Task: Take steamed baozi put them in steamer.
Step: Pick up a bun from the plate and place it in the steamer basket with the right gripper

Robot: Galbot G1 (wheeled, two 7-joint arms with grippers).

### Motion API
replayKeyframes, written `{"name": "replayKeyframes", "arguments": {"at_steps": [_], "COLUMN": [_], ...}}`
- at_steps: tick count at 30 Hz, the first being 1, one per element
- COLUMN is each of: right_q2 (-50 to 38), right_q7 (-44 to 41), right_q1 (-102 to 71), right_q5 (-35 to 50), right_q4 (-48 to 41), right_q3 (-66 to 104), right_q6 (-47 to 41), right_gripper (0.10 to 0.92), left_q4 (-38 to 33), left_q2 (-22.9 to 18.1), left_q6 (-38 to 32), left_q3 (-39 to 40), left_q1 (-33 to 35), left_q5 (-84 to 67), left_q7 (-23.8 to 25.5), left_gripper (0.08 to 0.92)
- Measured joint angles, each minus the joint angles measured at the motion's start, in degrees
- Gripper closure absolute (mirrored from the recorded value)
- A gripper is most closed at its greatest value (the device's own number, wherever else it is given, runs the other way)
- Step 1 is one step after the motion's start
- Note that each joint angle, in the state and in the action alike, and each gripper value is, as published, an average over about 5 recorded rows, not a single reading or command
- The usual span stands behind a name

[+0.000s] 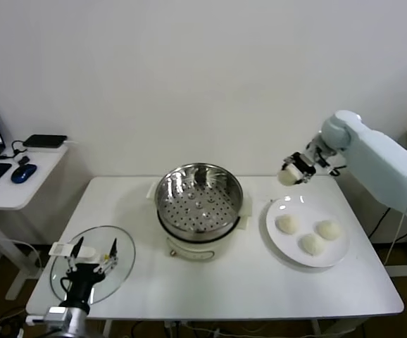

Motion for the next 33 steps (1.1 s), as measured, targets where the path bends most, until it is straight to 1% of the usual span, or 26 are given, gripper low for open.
{"name": "replayKeyframes", "arguments": {"at_steps": [6,12,23,33], "right_q2": [3.45,9.86,22.17,29.16], "right_q7": [-0.34,-0.52,-0.36,0.82], "right_q1": [4.72,7.00,6.31,2.31], "right_q5": [0.97,0.38,-3.65,-11.92], "right_q4": [2.60,2.47,-3.06,-8.50], "right_q3": [-4.48,-6.80,-7.95,-6.33], "right_q6": [1.37,2.98,6.20,9.59], "right_gripper": [0.405,0.405,0.406,0.406], "left_q4": [-0.23,-0.47,-1.17,-1.28], "left_q2": [-0.06,-0.13,0.32,0.58], "left_q6": [-0.02,-0.06,0.29,0.40], "left_q3": [0.00,0.05,-0.53,-0.81], "left_q1": [0.20,0.29,-0.02,-0.05], "left_q5": [0.16,0.33,-0.09,-0.42], "left_q7": [0.00,0.00,-0.05,-0.09], "left_gripper": [0.177,0.177,0.177,0.177]}}
